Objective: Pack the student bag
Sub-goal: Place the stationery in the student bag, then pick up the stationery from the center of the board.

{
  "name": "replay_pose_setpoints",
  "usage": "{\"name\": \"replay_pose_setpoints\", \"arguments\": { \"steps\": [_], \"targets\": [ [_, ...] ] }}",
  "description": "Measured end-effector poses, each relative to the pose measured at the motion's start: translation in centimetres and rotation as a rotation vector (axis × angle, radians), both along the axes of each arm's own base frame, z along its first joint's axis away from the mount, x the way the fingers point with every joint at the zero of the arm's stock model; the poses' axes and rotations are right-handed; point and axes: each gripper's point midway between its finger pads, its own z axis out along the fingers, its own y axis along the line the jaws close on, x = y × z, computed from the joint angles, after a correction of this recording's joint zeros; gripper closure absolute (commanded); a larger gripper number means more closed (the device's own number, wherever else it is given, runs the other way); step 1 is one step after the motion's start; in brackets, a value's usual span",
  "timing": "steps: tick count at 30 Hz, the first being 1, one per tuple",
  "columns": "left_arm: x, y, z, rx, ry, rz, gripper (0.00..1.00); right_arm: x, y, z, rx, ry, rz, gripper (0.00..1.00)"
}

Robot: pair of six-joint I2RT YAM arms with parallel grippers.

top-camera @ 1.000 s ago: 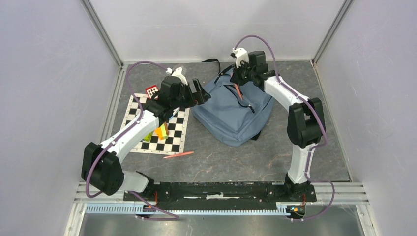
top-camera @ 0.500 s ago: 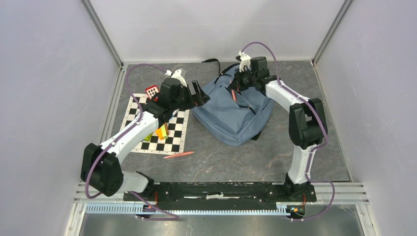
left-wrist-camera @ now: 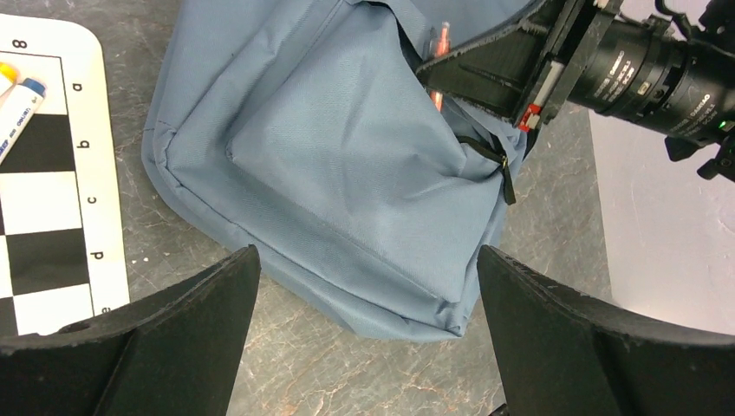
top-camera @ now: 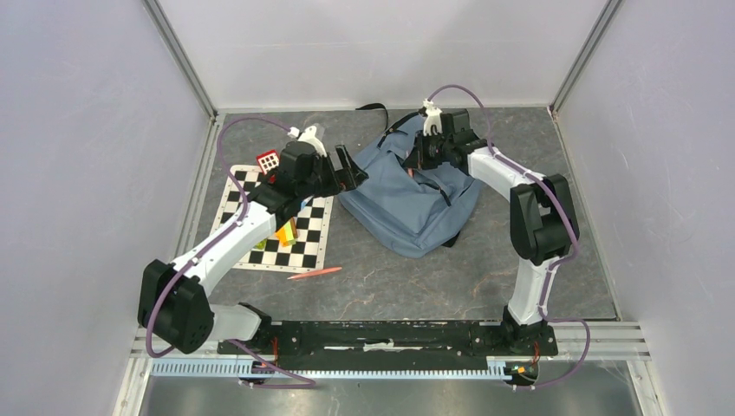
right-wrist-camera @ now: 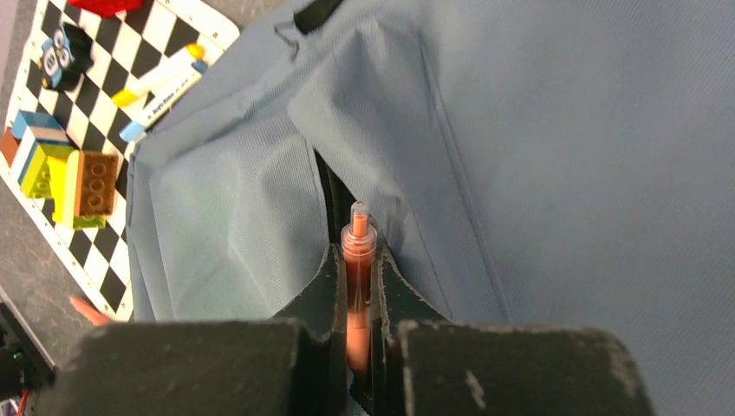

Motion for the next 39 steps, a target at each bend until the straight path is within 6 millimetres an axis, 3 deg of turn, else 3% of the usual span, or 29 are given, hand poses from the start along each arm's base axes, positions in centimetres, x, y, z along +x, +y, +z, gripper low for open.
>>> {"name": "replay_pose_setpoints", "arguments": {
  "steps": [3,6,14,19,23,32,36,39],
  "targets": [
    [-0.2,0.0,-0.3,-0.005,0.011,0.005,0.00,-1.4,-0.2,-0.9,-0.031,0.034,0.015,1.00],
    [-0.3,0.1,-0.5,-0.003,0.017,0.006,0.00,-2.4,0.0,-1.6,-0.074,0.050,0.036,0.87],
    [-0.6,0.4,-1.3,0.006,0.032,0.010,0.00,-2.8,-0.3,-1.2,-0.138,0.044,0.049,0.45],
    [-1.0,1.0,-1.7,0.031,0.026,0.015,0.00,-2.4,-0.9,-0.4,-0.175,0.035,0.033,0.28],
    [-1.8,1.9,-3.8,0.119,0.025,-0.027,0.00,-2.3,-1.5,0.9,-0.195,0.008,0.015,0.17],
    [-7.4,3.0,-10.0,0.401,0.141,-0.198,0.00,-1.4,-3.7,7.6,-0.183,-0.154,-0.064,0.12],
    [-9.6,5.5,-12.0,0.456,0.251,-0.115,0.00,-0.6,-4.8,10.6,-0.160,-0.239,-0.107,0.11],
    [-11.9,7.5,-12.9,0.448,0.332,-0.017,0.00,-0.3,-5.2,11.5,-0.147,-0.274,-0.124,0.12]
  ]
}}
